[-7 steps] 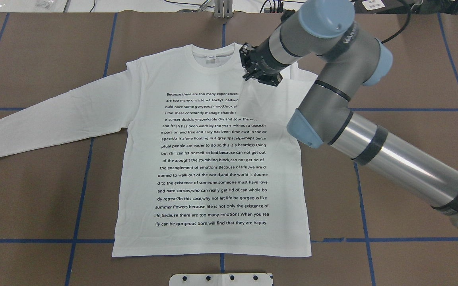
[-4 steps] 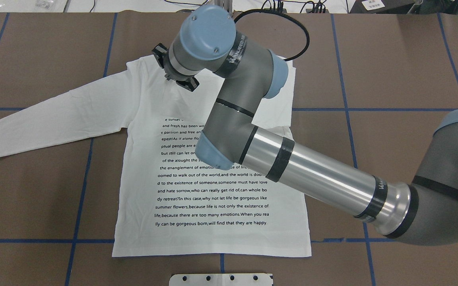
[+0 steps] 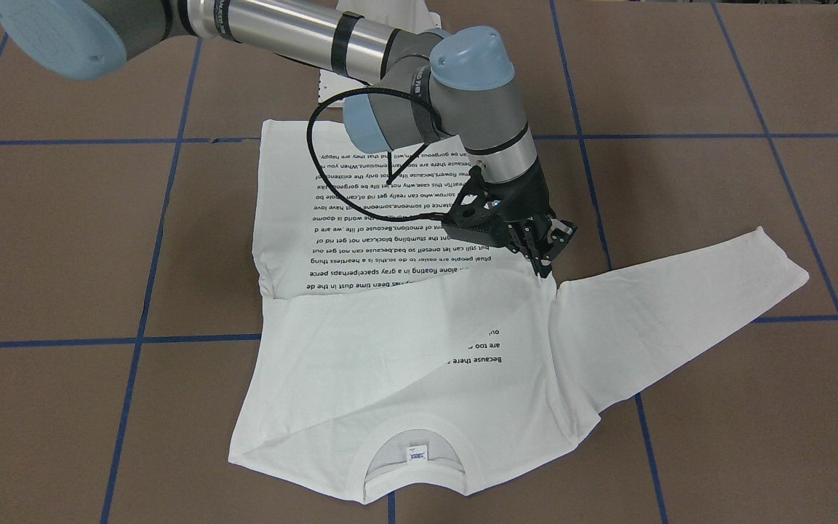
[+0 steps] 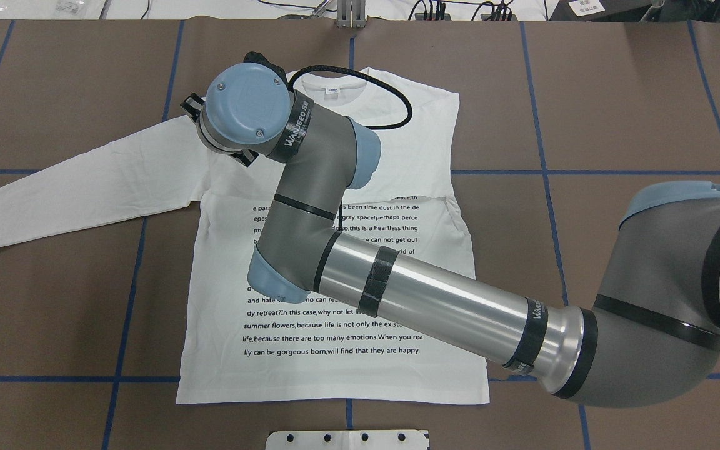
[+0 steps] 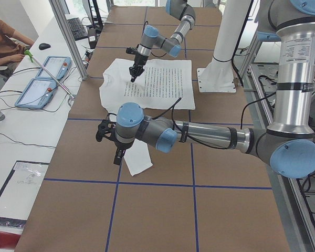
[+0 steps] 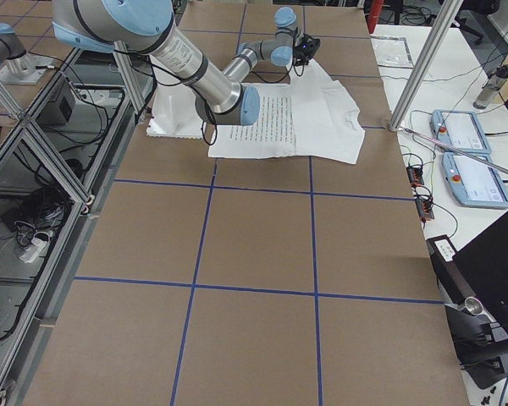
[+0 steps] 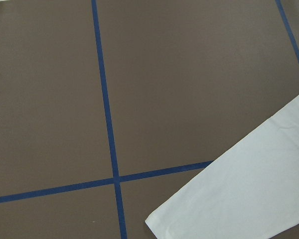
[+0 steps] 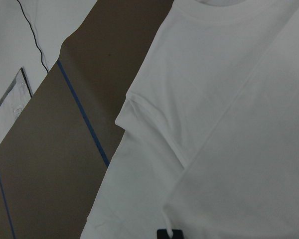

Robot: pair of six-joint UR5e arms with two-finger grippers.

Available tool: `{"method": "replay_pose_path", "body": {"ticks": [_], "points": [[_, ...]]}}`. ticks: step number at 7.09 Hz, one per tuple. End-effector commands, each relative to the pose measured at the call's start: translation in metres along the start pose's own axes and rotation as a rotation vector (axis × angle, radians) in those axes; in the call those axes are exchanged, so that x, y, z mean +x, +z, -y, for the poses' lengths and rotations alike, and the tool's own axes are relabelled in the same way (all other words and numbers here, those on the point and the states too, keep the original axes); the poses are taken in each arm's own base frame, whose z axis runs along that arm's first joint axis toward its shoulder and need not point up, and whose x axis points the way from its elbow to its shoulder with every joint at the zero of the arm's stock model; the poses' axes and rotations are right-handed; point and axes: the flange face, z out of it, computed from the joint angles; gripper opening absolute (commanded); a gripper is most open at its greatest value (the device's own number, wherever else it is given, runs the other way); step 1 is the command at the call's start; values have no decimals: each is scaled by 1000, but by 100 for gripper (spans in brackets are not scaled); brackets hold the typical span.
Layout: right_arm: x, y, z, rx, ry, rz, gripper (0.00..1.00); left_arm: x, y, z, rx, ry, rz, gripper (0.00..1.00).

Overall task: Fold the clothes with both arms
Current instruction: 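Fold the grasped side and sleeve across the shirt toward the other sleeve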

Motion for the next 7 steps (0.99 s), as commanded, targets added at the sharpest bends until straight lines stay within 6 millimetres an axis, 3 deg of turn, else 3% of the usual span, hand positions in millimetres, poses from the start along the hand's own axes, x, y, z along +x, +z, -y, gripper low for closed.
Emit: {"method": "replay_pose_path", "body": {"ticks": [1,2,3,4,5,7], "points": [[-1,6,1,30,0,6,96,1,9,1,-21,-10,-2,100],[-3,10,-6,42,-3,4,99,7,26,1,-48,-107,-13,100],[-13,6,-11,38,-3,14,99,35,61,-5,-116,-150,-25,99],[-23,-7,-9,35,6,34,99,38,76,-14,-151,-152,-24,99],[-16,-22,25,55,15,26,99,24,94,-20,-182,-173,-15,99],[54,-87,152,5,59,-28,99,-10,148,-34,-190,-154,-27,95]]}}
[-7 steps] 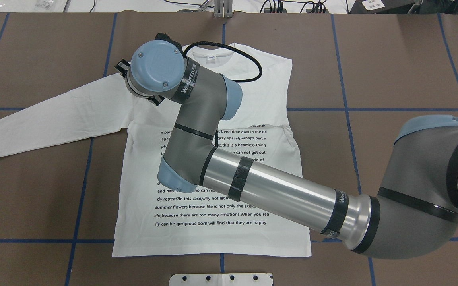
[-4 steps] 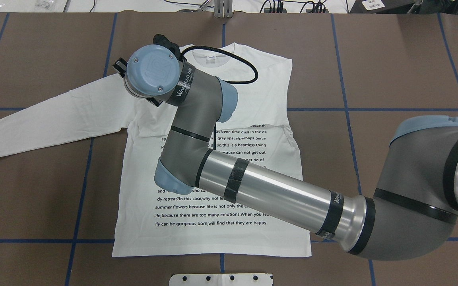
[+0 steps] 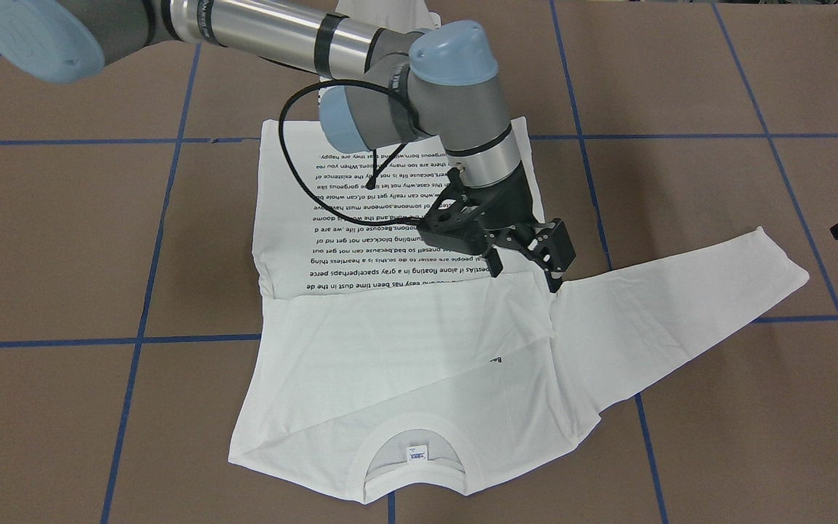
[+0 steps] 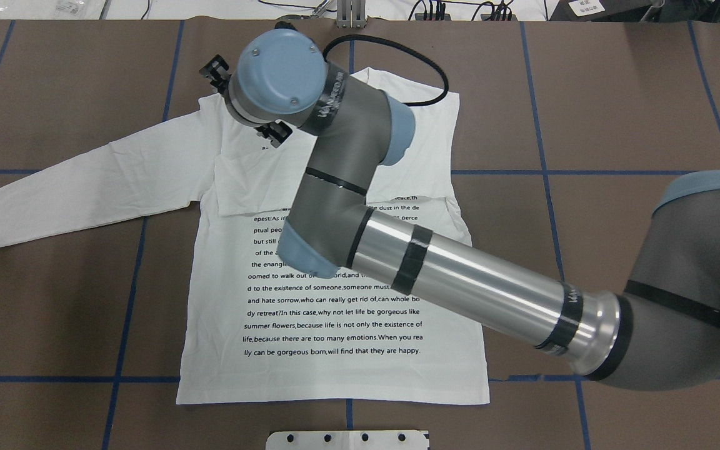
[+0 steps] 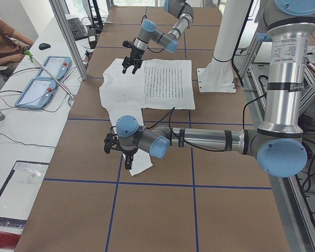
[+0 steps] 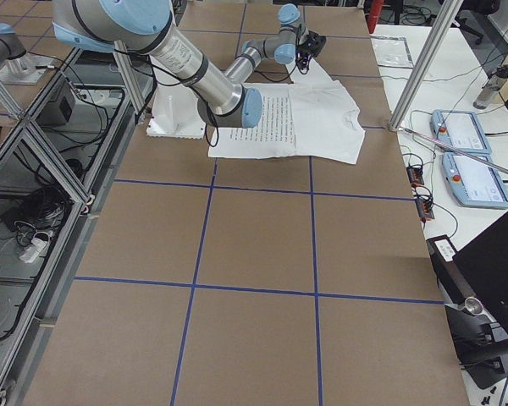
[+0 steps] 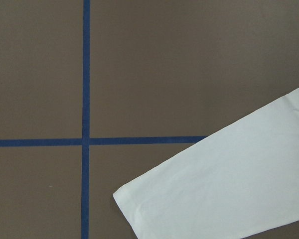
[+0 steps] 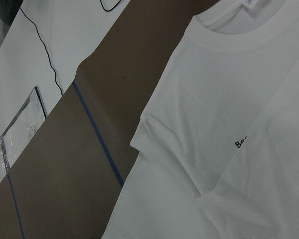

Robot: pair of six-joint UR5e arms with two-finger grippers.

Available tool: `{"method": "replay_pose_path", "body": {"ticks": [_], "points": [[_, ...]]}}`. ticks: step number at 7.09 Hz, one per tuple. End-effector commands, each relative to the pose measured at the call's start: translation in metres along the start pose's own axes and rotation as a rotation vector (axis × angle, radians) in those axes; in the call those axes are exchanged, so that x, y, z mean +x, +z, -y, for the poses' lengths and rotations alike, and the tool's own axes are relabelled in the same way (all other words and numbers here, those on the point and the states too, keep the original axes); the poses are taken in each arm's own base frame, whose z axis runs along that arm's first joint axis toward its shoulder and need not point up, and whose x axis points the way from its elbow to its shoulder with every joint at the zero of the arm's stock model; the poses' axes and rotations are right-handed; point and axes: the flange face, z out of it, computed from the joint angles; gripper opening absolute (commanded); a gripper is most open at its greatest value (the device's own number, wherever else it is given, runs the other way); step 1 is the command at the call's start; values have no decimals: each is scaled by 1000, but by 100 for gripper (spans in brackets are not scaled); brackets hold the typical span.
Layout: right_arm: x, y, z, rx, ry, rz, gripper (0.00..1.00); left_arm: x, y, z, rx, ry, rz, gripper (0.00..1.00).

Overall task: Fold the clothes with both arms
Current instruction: 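Fold the grasped side and sleeve across the shirt toward the other sleeve, then release and withdraw the right gripper while the left arm moves in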

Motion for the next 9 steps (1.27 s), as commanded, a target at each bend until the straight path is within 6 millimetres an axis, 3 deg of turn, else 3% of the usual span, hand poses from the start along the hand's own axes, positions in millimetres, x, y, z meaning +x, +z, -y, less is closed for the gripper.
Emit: {"method": "replay_pose_path", "body": {"ticks": [1,2,3,4,7,9], "points": [[74,-62,124,-27,44,-43,99,-17,54,10,-18,8,-12,93],[119,-84,154,-17,11,-53,99,-20,68,12,-21,25,-15,92],[152,-113,174,-14,-33,-50,99,-29,79,7,-19,36,-20,91],[169,-125,185,-29,-24,-62,99,-29,95,0,-26,68,-31,88],[171,-127,186,-29,-22,-62,99,-20,113,-7,-57,92,-32,78],[172,-127,185,-29,-22,-63,99,-25,123,-12,-77,90,-25,64]]}}
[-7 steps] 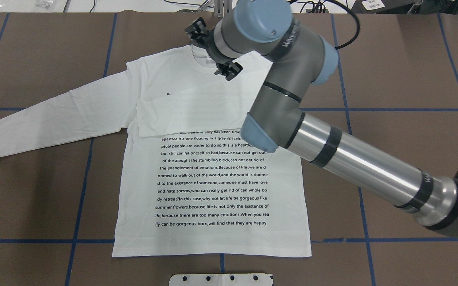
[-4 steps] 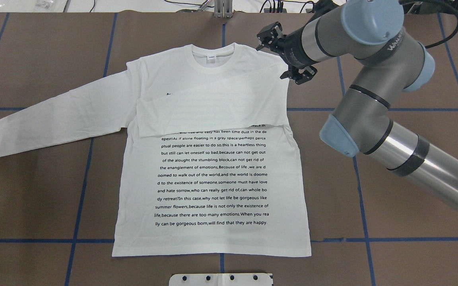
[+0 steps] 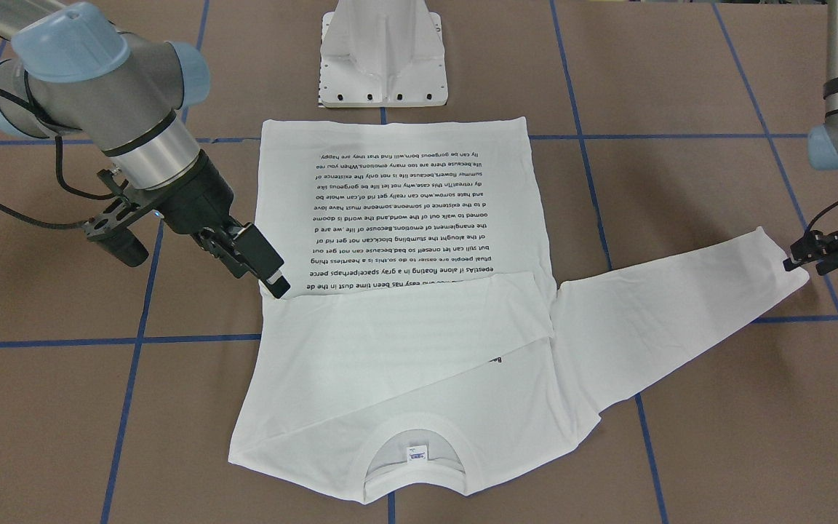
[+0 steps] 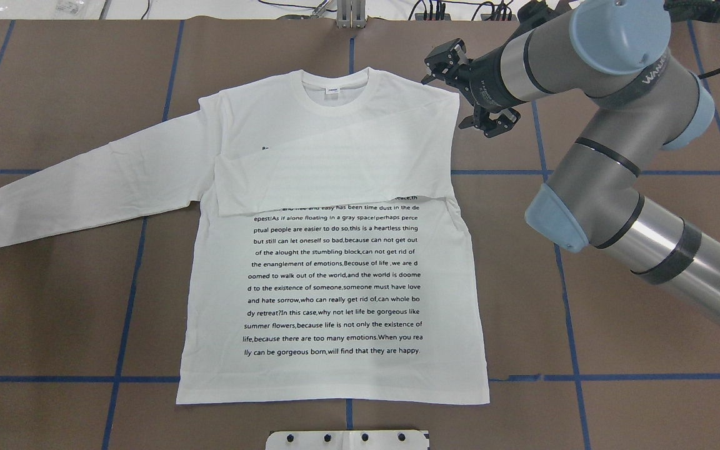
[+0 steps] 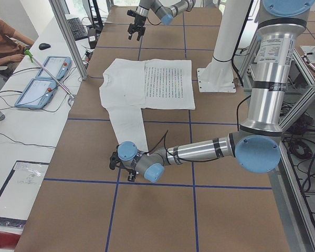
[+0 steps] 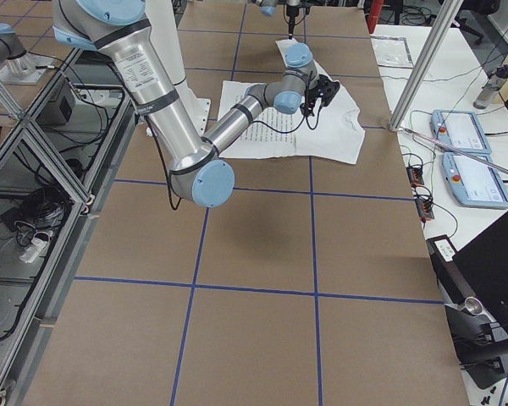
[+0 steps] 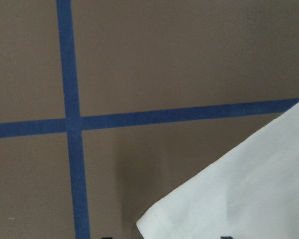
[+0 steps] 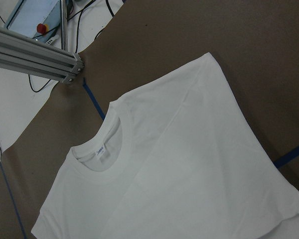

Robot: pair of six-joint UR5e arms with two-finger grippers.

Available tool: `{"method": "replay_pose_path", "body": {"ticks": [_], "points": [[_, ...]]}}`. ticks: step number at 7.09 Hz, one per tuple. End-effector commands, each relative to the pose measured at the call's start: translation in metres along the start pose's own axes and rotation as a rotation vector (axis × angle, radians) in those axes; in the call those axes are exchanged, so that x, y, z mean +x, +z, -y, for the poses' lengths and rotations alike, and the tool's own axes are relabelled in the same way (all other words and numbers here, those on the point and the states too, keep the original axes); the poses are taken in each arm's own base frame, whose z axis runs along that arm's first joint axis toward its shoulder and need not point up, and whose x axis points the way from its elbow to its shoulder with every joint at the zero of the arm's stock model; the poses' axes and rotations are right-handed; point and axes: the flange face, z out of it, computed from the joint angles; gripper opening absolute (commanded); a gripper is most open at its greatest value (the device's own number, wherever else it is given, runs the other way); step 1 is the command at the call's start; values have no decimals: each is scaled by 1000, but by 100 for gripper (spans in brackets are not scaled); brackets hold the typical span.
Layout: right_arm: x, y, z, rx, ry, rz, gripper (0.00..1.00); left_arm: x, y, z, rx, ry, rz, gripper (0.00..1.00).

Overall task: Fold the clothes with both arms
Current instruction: 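Release and withdraw the right gripper while the left arm moves in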

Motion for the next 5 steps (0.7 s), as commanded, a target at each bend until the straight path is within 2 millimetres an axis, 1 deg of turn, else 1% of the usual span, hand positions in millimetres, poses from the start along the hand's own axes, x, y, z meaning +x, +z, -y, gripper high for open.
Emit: {"method": "replay_pose_path", "body": {"ticks": [1,2,3,4,5], "points": [[0,0,-1,-1,-2,1,99,-4,8,-2,-15,-2,5,56],[-1,-1,-1,0,-1,2,99,-3,7,-1,-14,-7,5,33],[-1,-1,-1,0,-1,2,99,0,6,0,-11,2,1,0],[-2,-1,-1,-1,-2,4,99,9,2,10,2,20,-5,0],[-1,-1,-1,0,-1,2,99,22,-5,17,16,40,-21,0]]}}
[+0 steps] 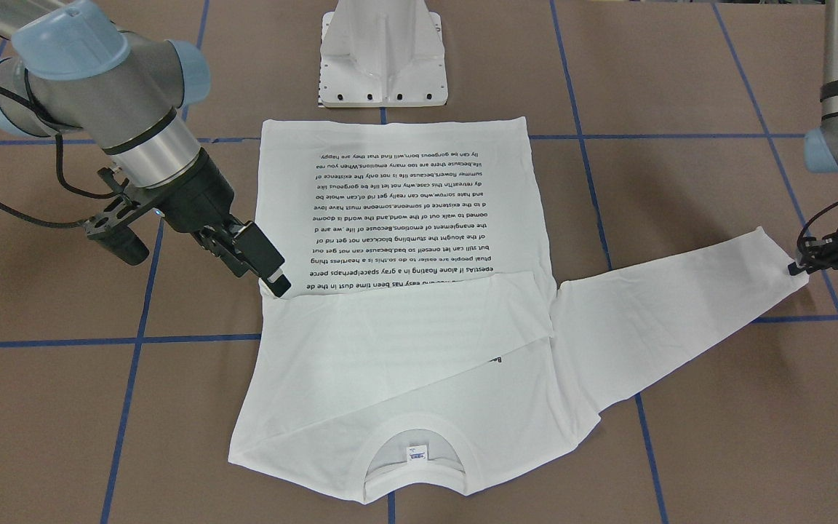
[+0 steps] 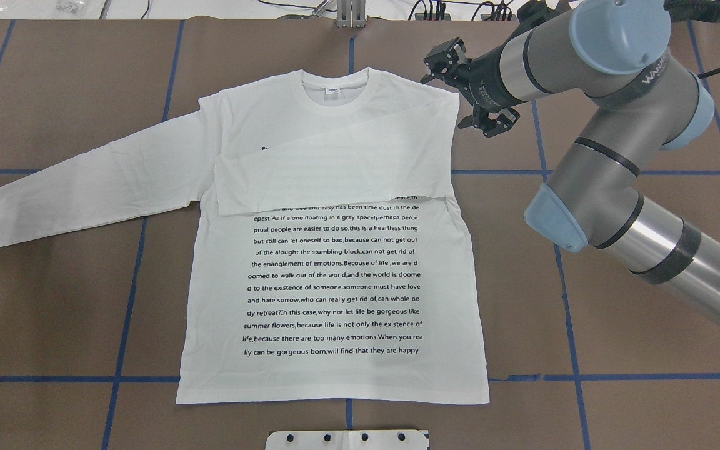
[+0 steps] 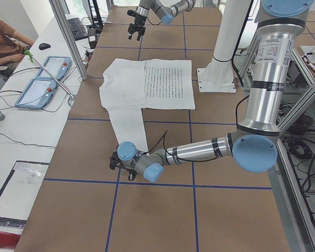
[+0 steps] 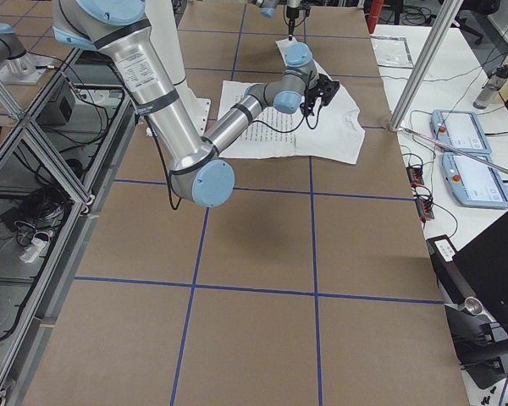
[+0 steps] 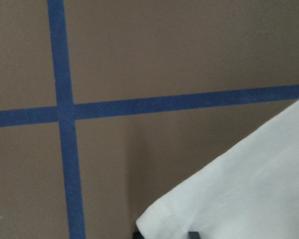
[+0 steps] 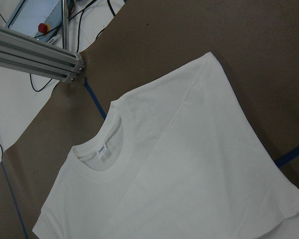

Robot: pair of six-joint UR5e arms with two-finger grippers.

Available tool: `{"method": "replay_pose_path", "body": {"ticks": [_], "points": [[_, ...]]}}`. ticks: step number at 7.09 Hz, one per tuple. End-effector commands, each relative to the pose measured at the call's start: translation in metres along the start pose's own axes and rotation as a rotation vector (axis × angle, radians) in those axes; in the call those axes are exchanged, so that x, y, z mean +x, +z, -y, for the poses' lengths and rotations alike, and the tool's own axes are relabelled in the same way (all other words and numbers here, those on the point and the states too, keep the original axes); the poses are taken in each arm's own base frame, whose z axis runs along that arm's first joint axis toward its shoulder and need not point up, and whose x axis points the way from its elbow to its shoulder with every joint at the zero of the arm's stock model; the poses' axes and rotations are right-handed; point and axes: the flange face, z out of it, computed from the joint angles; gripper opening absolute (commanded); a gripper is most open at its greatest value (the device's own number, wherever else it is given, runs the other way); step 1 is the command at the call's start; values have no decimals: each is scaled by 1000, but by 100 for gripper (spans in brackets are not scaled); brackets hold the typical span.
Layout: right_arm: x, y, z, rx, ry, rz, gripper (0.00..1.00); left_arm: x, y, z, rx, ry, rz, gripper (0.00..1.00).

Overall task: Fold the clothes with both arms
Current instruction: 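Release and withdraw the right gripper while the left arm moves in, then grasp the shirt side and sleeve nearest the left gripper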

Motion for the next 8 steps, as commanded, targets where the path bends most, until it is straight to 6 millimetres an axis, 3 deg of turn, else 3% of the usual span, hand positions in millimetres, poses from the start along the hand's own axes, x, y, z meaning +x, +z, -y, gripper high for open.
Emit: {"method": "replay_pose_path", "body": {"ticks": [1,2,3,4,5,6,7,8], "points": [[1,0,0,0,0,-1,99,32,-19,16,36,46,-31,0],[6,-10,5,1,2,4,99,73,-45,25,54,62,-106,0],[26,-26,33,-12,-2,-16,99,119,-78,35,99,-12,-166,0],[51,-37,63,-30,-78,-48,99,178,-100,52,124,-93,-224,0],[79,-49,92,-32,-124,-76,99,255,-89,51,83,-131,-281,0],[108,-55,113,-39,-184,-108,99,351,-89,70,80,-190,-340,0],[140,-52,124,-33,-259,-149,99,458,-67,73,72,-275,-384,0],[157,-60,139,-21,-303,-167,99,545,-66,80,102,-319,-435,0]]}}
